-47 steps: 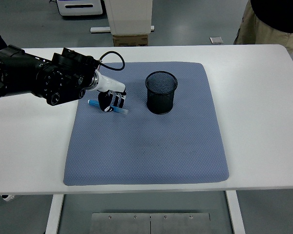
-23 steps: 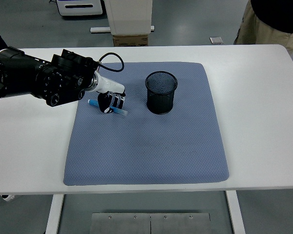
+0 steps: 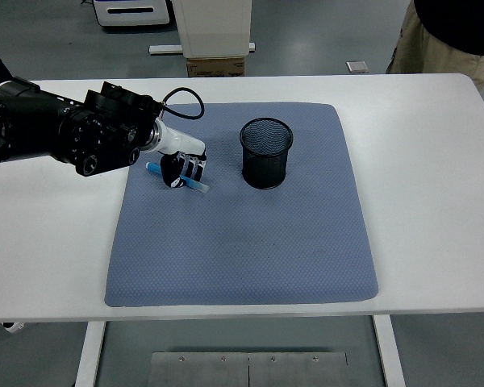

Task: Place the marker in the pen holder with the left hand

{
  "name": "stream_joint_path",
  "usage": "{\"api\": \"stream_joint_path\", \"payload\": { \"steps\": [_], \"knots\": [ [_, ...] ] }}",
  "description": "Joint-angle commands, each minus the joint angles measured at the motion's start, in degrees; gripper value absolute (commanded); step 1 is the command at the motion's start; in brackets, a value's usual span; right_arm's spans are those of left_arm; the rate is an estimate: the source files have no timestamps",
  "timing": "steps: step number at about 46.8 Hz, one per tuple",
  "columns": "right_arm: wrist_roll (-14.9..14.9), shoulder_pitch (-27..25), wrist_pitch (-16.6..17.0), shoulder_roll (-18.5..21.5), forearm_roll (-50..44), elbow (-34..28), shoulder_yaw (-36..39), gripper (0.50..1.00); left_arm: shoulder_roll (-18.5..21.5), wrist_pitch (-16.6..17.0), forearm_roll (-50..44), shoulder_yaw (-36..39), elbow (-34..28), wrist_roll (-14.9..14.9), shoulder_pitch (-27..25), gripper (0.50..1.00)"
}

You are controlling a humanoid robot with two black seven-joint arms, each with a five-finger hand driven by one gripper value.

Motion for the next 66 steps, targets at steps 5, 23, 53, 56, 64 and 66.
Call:
{"api": "stream_joint_path", "payload": {
  "steps": [5, 23, 53, 56, 64, 66],
  "knots": [
    [0.00, 0.05, 0.02, 0.00, 0.00, -0.08, 0.00, 1.000, 0.00, -0.09, -0.09, -0.09, 0.00, -0.08, -0.11, 0.500],
    [0.00, -0.04, -0.07, 0.00, 0.00, 0.01, 0.00, 1.000, 0.44, -0.26, -0.27, -1.14, 0.09, -0.52, -0.90, 0.500],
    [0.00, 0.05, -0.07, 0.00, 0.00, 0.01, 0.00, 1.000, 1.14, -0.18, -1.06, -2.64, 1.14, -0.70, -4.94, 0.500],
    [0.00, 0.05, 0.02, 0.00, 0.00, -0.08, 0.00, 1.000, 1.14, -0.18, -1.06, -3.60, 1.14, -0.70, -5.38, 0.500],
    [0.00, 0.05, -0.07, 0.00, 0.00, 0.01, 0.00, 1.000, 1.23, -0.26, -1.06, -4.66, 1.32, -0.70, -6.52, 0.500],
    [0.00, 0.05, -0.07, 0.00, 0.00, 0.01, 0.00, 1.000, 1.32, -0.26, -1.06, -5.01, 1.41, -0.70, -6.70, 0.500]
  ]
}}
